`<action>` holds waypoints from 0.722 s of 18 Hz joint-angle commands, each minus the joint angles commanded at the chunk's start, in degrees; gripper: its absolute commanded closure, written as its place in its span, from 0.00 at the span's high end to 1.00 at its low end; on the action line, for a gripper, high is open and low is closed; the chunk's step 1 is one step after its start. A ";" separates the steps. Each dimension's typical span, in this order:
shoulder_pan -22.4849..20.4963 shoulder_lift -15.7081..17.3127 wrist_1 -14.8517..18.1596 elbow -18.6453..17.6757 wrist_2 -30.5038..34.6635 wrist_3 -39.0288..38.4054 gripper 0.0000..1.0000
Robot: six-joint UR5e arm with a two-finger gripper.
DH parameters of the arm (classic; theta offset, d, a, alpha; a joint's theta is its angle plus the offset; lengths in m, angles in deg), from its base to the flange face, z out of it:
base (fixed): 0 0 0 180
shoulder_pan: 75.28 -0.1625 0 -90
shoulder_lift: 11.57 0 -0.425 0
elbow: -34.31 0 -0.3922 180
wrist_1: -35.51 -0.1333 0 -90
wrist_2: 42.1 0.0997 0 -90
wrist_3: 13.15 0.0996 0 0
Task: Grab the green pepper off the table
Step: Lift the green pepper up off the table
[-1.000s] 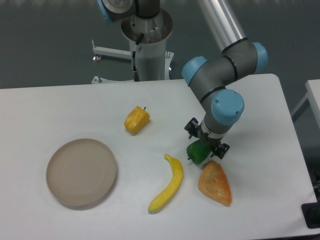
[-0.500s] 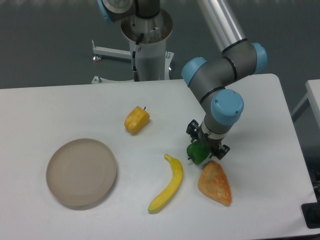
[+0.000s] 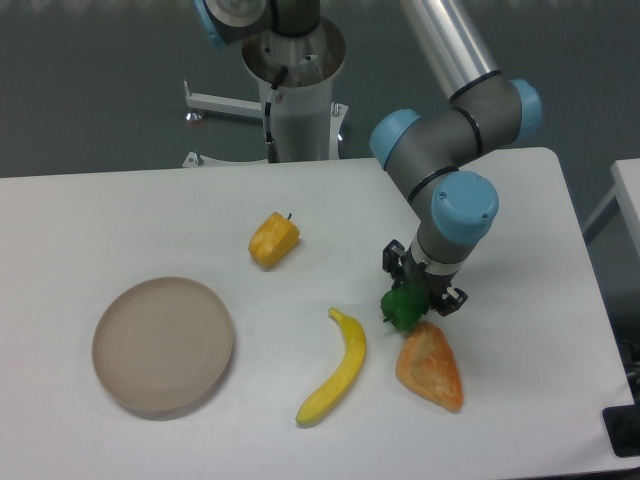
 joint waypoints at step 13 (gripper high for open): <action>-3.70 -1.41 -0.35 10.29 -1.06 9.57 0.27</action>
